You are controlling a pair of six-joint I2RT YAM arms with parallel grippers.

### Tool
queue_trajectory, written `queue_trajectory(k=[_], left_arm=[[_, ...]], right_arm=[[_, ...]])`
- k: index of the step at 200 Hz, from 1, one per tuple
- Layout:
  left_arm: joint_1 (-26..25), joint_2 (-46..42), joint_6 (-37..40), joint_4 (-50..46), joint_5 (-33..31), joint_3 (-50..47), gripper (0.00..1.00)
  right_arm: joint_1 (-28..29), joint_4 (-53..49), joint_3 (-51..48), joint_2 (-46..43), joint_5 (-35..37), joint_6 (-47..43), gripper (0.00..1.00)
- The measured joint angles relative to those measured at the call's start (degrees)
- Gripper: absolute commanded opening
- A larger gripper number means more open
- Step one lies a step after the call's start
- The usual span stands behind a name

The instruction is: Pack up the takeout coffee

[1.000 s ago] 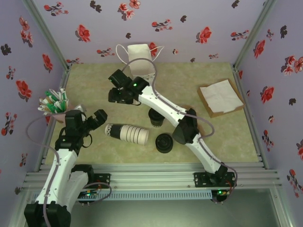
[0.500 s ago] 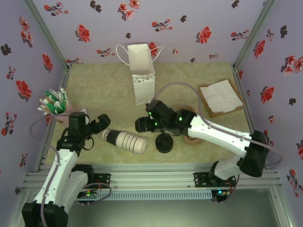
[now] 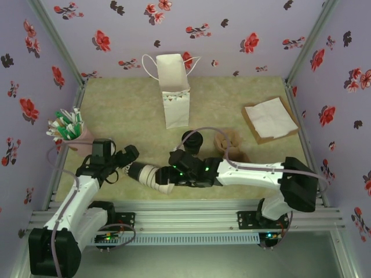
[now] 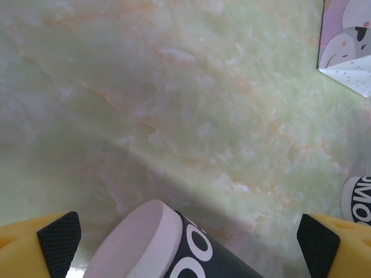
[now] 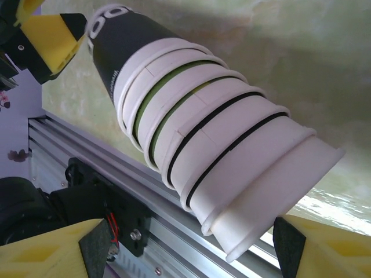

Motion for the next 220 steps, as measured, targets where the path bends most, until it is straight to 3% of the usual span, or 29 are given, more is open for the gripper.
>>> queue_trajectory(k=[100, 149, 220], left_arm=[[-0.5, 2.2, 0.0, 6.7, -2.4, -2.2, 0.99], [-0.5, 2.3, 0.0, 7.4, -2.4, -2.2, 0.99], [-0.6, 3.6, 0.0, 6.9, -0.3, -2.3, 0.99]], right_arm=[[0.0, 5.4, 1.7, 5.6, -2.0, 6.7, 0.72], [0.0, 7.3, 0.2, 3.6, -1.4, 9.0, 0.81], [1.0, 5.0, -2.8, 0.8, -0.5, 10.3, 0.84]])
